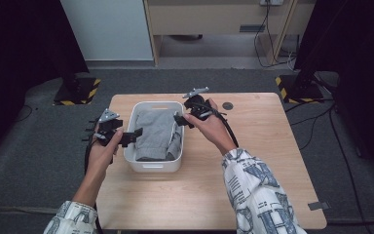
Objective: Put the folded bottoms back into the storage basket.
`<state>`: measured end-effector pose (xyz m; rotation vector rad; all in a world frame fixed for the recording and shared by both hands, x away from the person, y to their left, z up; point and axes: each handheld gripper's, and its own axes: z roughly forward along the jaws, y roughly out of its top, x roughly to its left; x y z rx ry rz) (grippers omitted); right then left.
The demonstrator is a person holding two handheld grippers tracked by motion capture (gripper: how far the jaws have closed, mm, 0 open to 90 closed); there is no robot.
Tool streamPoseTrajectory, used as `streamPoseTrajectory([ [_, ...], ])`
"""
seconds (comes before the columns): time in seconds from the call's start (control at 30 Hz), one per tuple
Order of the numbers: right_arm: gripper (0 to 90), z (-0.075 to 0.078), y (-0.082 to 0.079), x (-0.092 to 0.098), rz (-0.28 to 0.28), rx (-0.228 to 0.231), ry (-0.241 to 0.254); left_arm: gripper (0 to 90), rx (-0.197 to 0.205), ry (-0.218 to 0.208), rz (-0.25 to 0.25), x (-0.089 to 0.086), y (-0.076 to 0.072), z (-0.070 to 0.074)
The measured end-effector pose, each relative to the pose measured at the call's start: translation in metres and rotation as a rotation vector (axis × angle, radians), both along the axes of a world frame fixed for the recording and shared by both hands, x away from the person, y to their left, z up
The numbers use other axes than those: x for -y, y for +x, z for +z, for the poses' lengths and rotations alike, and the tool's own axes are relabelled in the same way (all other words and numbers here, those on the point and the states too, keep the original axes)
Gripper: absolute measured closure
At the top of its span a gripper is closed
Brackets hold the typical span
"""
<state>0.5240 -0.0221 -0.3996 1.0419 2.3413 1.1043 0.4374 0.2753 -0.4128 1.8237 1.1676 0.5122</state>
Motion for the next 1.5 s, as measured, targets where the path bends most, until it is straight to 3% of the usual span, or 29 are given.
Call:
streamPoseTrajectory([
  [0.23, 8.1, 0.000, -0.001, 0.004, 0.000, -0.011, 0.004, 3.2, 0.000, 0.015, -0.034, 0.001, -0.002, 0.000],
  [0.7, 7.8, 0.006, -0.011, 0.018, 0.005, 0.002, 0.021, 3.2, 0.006, -0.004, -0.027, 0.000, -0.010, 0.004],
  [0.97, 7.8, 0.005, -0.021, 0.037, -0.003, 0.011, 0.035, 3.7, 0.027, -0.015, -0.007, -0.012, -0.024, 0.001],
  [1.5, 8.1, -0.009, -0.042, 0.088, -0.054, 0.018, 0.060, 4.1, 0.021, -0.022, 0.011, -0.045, -0.045, -0.013],
])
